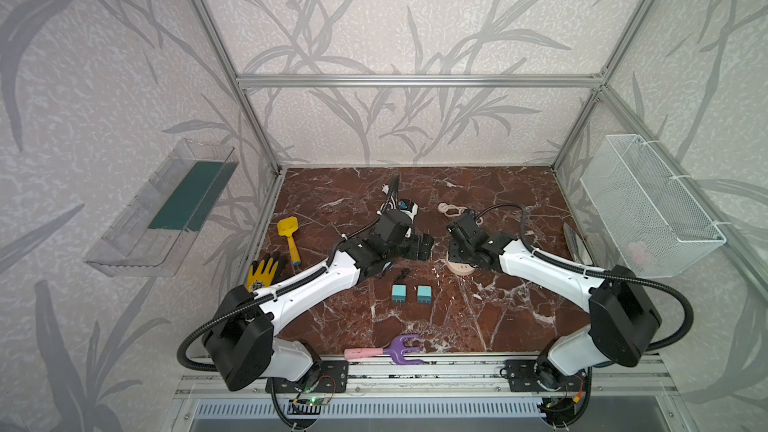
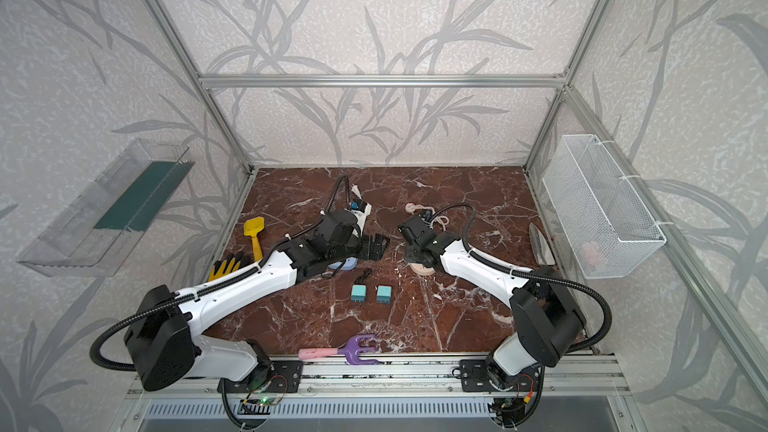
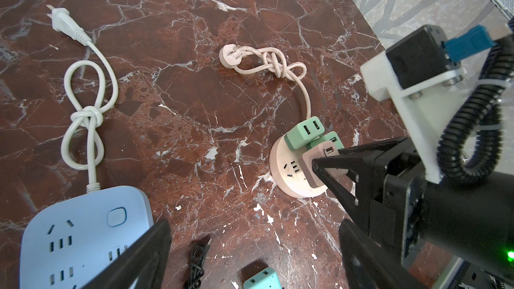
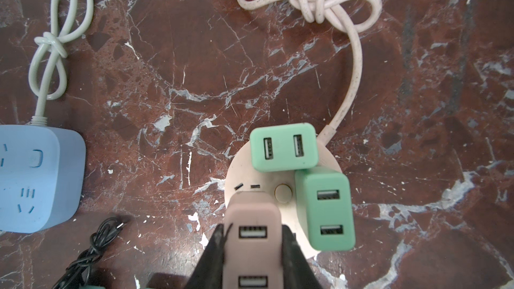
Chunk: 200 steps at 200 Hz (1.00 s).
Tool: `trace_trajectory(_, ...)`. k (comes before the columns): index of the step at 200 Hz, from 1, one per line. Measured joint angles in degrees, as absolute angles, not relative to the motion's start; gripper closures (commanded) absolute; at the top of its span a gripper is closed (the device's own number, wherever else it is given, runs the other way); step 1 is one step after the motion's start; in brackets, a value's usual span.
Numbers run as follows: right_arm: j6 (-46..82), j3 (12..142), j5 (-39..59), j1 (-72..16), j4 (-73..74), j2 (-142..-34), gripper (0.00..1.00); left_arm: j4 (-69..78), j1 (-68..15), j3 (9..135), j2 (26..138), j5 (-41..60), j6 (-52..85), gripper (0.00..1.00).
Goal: Insert the plug
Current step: 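Move the pink adapter over the free strip socket with the right gripper, then lower and press the pink adapter into the strip socket with the right gripper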
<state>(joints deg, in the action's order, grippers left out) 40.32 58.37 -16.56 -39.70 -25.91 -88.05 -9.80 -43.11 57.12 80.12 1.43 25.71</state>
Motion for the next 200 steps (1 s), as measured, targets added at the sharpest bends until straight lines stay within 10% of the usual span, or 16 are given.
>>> trace_trajectory(200, 38.0, 58.6, -19.2, -39.7, -23.0, -92.2, 1.00, -9.4, -43.1, 56.5, 80.1, 1.4, 25.7, 0.08)
